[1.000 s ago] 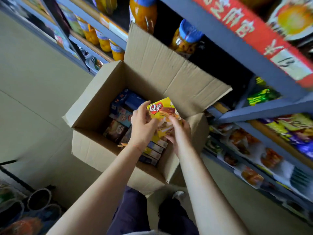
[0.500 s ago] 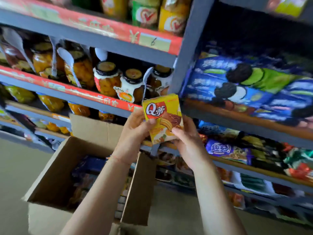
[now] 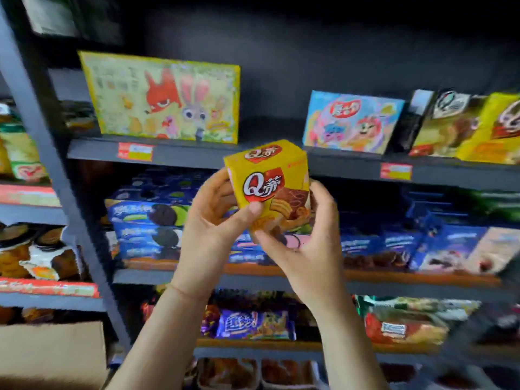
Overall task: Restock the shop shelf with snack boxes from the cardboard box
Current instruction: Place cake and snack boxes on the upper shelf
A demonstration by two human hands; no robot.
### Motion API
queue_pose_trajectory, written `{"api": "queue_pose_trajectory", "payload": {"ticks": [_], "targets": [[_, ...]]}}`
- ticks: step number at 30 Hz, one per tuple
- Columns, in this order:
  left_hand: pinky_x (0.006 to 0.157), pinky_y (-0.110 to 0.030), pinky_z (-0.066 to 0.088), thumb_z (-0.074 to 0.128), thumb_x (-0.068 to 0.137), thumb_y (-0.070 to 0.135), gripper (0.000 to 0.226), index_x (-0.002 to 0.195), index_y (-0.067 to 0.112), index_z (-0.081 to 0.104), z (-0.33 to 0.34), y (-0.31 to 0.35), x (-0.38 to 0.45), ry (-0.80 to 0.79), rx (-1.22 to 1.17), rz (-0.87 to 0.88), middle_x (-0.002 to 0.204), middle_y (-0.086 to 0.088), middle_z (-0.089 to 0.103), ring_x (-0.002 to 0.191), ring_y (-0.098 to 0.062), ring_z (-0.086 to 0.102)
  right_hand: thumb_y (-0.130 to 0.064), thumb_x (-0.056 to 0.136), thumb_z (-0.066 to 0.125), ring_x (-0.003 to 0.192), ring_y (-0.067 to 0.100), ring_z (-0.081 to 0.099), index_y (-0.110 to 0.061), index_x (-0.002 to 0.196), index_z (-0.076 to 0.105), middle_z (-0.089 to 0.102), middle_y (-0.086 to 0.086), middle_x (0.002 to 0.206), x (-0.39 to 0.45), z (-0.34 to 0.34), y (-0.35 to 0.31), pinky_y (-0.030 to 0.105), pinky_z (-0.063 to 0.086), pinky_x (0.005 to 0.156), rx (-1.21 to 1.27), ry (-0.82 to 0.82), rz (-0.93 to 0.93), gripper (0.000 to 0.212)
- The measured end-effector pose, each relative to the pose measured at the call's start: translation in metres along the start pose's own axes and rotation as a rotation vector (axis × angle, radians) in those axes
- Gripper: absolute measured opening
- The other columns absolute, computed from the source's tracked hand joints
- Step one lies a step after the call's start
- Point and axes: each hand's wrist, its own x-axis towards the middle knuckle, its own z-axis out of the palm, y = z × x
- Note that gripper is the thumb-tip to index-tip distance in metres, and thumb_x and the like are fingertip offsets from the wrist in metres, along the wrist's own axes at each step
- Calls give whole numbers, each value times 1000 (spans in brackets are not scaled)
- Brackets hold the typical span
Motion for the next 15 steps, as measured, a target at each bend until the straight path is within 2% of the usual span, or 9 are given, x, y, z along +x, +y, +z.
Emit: {"api": "queue_pose_trajectory", "payload": {"ticks": [2,4,8,10,11,13,15], "targets": [[89,-41,56,82,73,19,63,129,14,52,41,-3,4,-24,-7,49,114,-8,71,108,-25,68,-36,70,87,134,19,47,-26,151,26,40,-7,146,8,-31,-7,43,51,100,-47,77,-57,102],[88,-42,57,83,74,15,67,129,11,46,77,-4,9,-75,-9,90,113,-10,71,106,-25,69,-29,72,87,137,14,43,-24,154,17,37,-8,146,18,-60,-13,35,46,105,-103,159,-116,108],[93,-39,55,73,85,20,53,132,16,49,137,-3,27,-214,101,172,121,-2,68,115,-17,65,-33,76,84,138,21,43,-24,154,14,37,10,151,44,-111,-17,44,49,103,-157,330,-166,105],[102,-39,50,65,92,31,40,129,18,56,155,-8,41,-229,303,313,125,5,63,121,-15,59,-32,76,85,133,21,47,-17,151,22,41,11,146,60,-137,-15,35,50,101,-205,441,-197,98],[104,-37,46,60,94,35,38,127,16,59,160,-14,50,-223,471,424,126,5,62,122,-14,56,-30,76,84,129,19,49,-14,148,26,43,10,143,69,-149,-14,23,49,98,-232,492,-208,93],[103,-40,43,56,94,38,38,123,15,64,166,-29,66,-214,827,622,126,0,62,120,-21,56,-29,76,84,117,10,49,-13,142,33,45,7,138,86,-171,-11,0,39,83,-300,559,-182,85],[94,-43,46,57,90,39,37,116,15,69,170,-46,77,-201,1053,694,117,-3,66,108,-30,61,-36,75,82,106,6,48,-17,137,35,47,3,133,102,-186,-4,0,39,72,-394,573,-113,80]]}}
